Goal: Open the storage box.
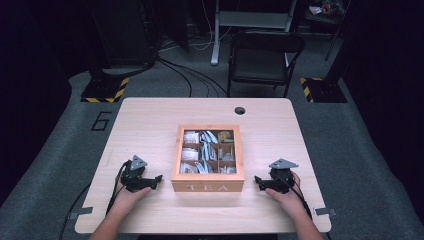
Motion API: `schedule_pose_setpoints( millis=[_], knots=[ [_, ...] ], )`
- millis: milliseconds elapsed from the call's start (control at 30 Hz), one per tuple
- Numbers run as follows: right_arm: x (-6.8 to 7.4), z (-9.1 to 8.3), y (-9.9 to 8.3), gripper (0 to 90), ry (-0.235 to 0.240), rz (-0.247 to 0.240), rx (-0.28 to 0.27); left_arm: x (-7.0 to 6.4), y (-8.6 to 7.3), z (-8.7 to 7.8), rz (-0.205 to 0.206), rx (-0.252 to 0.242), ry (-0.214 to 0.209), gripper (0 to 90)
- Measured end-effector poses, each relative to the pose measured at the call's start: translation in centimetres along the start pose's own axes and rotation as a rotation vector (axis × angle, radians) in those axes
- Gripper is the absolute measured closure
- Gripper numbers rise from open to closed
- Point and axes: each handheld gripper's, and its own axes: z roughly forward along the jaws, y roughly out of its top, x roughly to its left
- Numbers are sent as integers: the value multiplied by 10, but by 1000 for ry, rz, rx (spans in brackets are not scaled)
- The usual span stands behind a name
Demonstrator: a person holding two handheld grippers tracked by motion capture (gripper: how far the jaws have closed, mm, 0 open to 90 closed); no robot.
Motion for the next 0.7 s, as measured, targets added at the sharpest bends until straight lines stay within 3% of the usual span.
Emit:
schedule_pose_setpoints(
  millis=[133, 700],
  knots=[
    [-1, 1, 0, 138, -21, -4, -1, 0, 0, 0, -1, -1, 0, 117],
    [0, 2, 2, 130, -28, 3, 4, -1, -1, -2, -6, -4, 6, 140]
  ],
)
